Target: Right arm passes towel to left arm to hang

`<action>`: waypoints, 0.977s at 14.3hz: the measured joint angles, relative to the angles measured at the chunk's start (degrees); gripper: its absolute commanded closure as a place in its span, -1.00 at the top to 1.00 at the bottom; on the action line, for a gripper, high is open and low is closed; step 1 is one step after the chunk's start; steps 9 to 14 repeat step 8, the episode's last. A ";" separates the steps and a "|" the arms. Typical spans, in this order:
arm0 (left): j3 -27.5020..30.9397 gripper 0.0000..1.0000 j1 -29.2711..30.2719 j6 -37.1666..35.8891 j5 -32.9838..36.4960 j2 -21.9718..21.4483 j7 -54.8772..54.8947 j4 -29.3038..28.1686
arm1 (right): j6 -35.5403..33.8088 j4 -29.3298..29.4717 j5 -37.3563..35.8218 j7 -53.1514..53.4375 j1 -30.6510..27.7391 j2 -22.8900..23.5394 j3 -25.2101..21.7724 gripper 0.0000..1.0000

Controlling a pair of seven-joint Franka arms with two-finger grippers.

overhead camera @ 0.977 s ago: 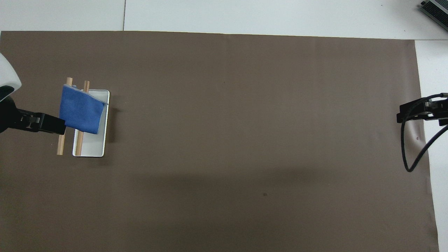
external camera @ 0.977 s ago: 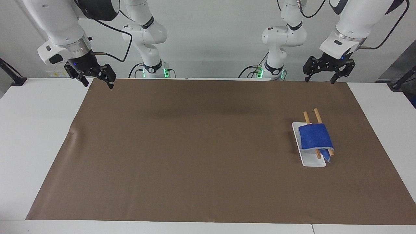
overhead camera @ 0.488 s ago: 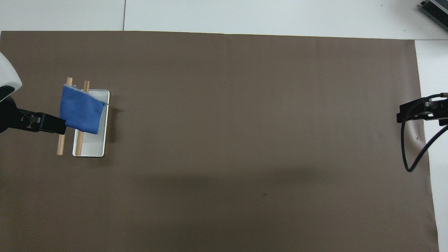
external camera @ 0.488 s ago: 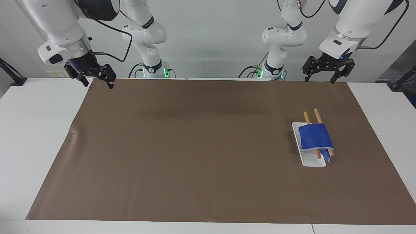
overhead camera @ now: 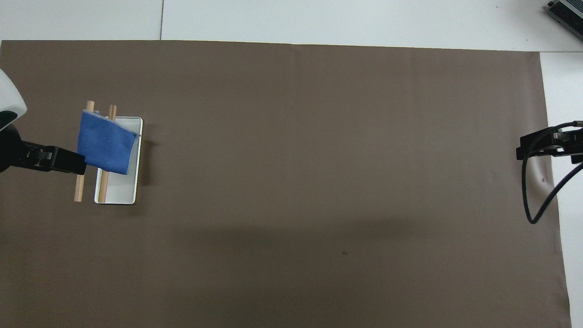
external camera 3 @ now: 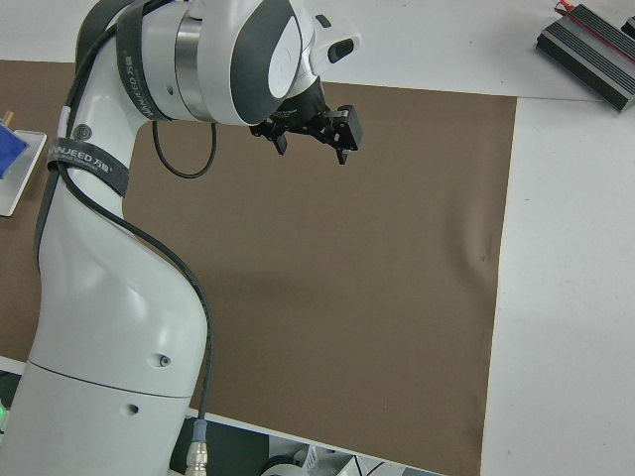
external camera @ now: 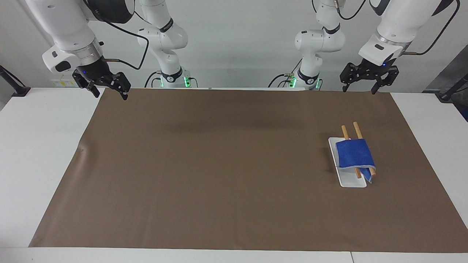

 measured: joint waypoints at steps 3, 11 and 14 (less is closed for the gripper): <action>0.15 1.00 0.26 0.04 -0.03 0.00 0.02 0.02 | 0.00 0.00 0.00 0.00 0.00 0.00 0.00 1.00; -0.32 1.00 0.38 0.11 -0.09 0.00 0.11 0.07 | 0.00 0.00 0.00 0.00 0.00 0.00 0.00 1.00; -0.32 1.00 0.38 0.11 -0.09 0.00 0.11 0.07 | 0.00 0.00 0.00 0.00 0.00 0.00 0.00 1.00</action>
